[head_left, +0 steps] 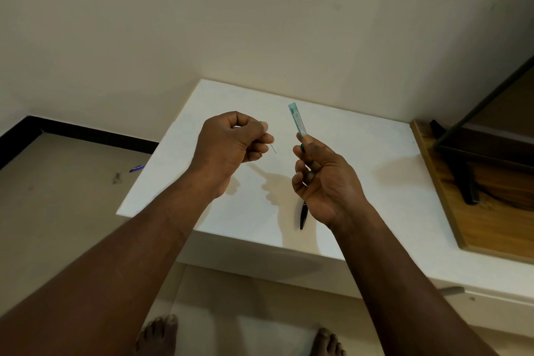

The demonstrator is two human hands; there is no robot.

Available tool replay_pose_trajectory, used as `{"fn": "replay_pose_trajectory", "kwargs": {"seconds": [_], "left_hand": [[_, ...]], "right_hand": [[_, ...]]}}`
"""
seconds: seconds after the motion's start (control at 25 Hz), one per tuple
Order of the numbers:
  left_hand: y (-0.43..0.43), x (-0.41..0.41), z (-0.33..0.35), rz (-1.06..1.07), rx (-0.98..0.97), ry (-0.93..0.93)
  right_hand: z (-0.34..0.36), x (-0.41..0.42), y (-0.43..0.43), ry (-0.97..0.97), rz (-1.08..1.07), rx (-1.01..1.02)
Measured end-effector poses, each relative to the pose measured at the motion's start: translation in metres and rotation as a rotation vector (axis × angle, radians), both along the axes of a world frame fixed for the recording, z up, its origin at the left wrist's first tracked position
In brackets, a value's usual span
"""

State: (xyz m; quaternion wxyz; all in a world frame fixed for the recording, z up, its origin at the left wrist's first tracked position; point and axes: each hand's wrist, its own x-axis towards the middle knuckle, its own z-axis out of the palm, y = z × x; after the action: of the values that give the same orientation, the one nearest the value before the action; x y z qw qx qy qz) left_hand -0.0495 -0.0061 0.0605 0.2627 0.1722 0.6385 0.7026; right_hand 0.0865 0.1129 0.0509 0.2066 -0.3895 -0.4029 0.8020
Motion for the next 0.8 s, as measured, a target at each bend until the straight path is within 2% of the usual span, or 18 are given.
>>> {"fn": "replay_pose_trajectory", "kwargs": {"seconds": [0.16, 0.32, 0.8], "left_hand": [[0.001, 0.002, -0.002, -0.063, -0.049, -0.010], [0.001, 0.002, -0.004, -0.115, -0.090, 0.074], [0.002, 0.003, -0.004, -0.058, -0.144, 0.131]], "right_hand": [[0.000, 0.000, -0.001, -0.006, 0.006, 0.007], [-0.002, 0.000, -0.001, -0.014, 0.015, 0.030], [-0.004, -0.003, -0.010, -0.132, 0.177, 0.279]]}}
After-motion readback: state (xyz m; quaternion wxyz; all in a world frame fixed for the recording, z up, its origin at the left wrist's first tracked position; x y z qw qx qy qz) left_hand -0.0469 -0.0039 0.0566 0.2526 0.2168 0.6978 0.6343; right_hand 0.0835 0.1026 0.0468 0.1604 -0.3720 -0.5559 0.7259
